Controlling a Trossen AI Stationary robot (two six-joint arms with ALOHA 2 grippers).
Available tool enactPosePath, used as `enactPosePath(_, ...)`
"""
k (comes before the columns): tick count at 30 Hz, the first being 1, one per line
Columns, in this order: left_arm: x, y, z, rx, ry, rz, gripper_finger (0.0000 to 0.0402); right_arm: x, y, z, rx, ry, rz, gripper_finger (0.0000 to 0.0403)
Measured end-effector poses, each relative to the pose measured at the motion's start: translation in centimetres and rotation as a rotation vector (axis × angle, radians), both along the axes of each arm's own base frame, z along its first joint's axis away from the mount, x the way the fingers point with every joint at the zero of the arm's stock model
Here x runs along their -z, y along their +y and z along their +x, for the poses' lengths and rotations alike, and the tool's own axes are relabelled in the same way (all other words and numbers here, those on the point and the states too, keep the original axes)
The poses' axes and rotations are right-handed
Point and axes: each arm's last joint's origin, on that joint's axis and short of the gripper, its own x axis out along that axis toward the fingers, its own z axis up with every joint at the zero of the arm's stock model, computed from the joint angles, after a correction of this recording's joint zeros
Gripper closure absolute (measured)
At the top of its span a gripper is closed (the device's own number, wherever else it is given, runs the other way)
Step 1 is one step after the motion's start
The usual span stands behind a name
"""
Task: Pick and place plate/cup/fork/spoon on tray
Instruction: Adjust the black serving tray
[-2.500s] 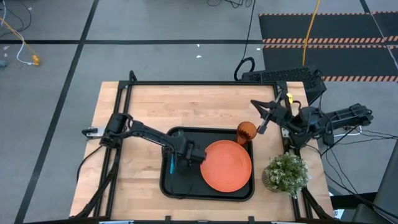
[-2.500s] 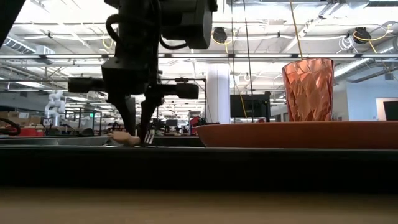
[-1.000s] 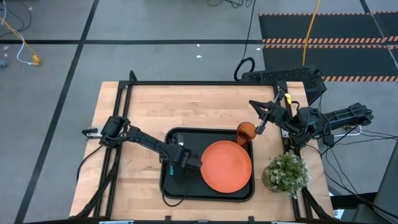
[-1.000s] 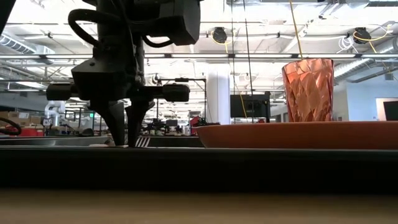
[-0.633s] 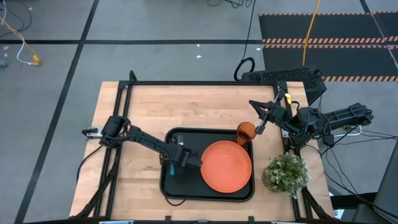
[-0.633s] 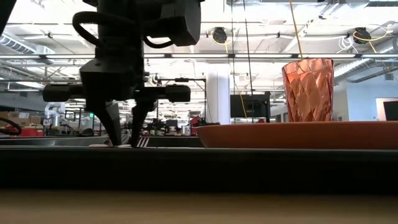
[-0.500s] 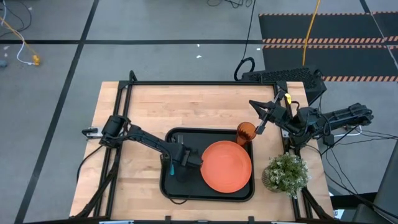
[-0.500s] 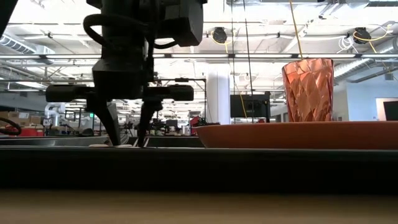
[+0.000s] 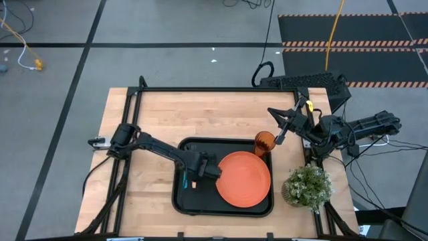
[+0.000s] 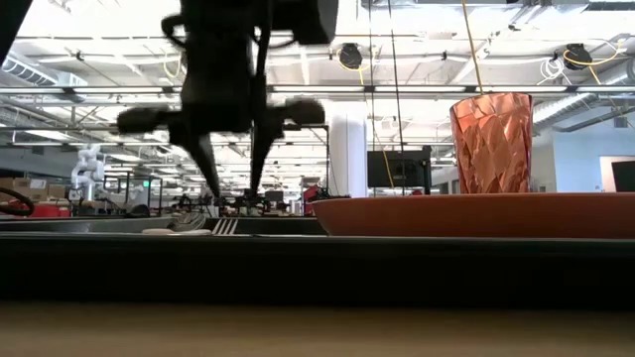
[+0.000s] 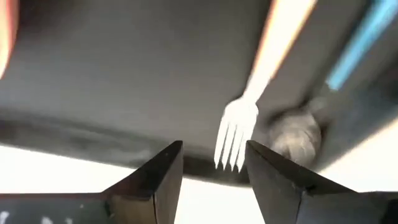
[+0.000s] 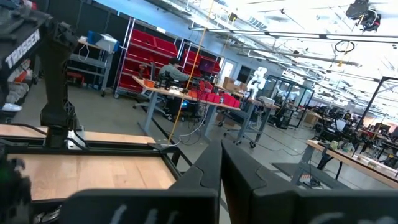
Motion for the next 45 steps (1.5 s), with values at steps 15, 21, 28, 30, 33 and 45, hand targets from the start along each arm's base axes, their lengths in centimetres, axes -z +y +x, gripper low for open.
enactPosePath(15, -4.8, 5.7, -2.1, -0.432, -0.067, -0.059, 0.0235, 0.1, 0.0, 0.1, 0.0, 0.004, -0.001, 0.0403)
enactPosePath(21, -2.3, 6.7, -3.6, -0.477, 0.049, -0.065, 0.0259, 0.1, 0.0, 0.1, 0.0, 0.006, -0.001, 0.0403)
enactPosePath(28, 1.0, 7.4, -6.0, -0.483, 0.192, -0.049, 0.0281, 0.1, 0.0, 0.1, 0.0, 0.006, -0.001, 0.0403)
enactPosePath(30, 1.6, 7.4, -6.3, -0.483, 0.202, -0.047, 0.0284, 0.1, 0.0, 0.1, 0.0, 0.006, -0.001, 0.0403)
enactPosePath(33, 2.0, 7.4, -6.5, -0.483, 0.202, -0.049, 0.0284, 0.1, 0.0, 0.1, 0.0, 0.006, -0.001, 0.0403)
enactPosePath(45, 2.2, 7.4, -6.1, -0.48, 0.154, -0.064, 0.0284, 0.1, 0.0, 0.1, 0.0, 0.006, -0.001, 0.0403)
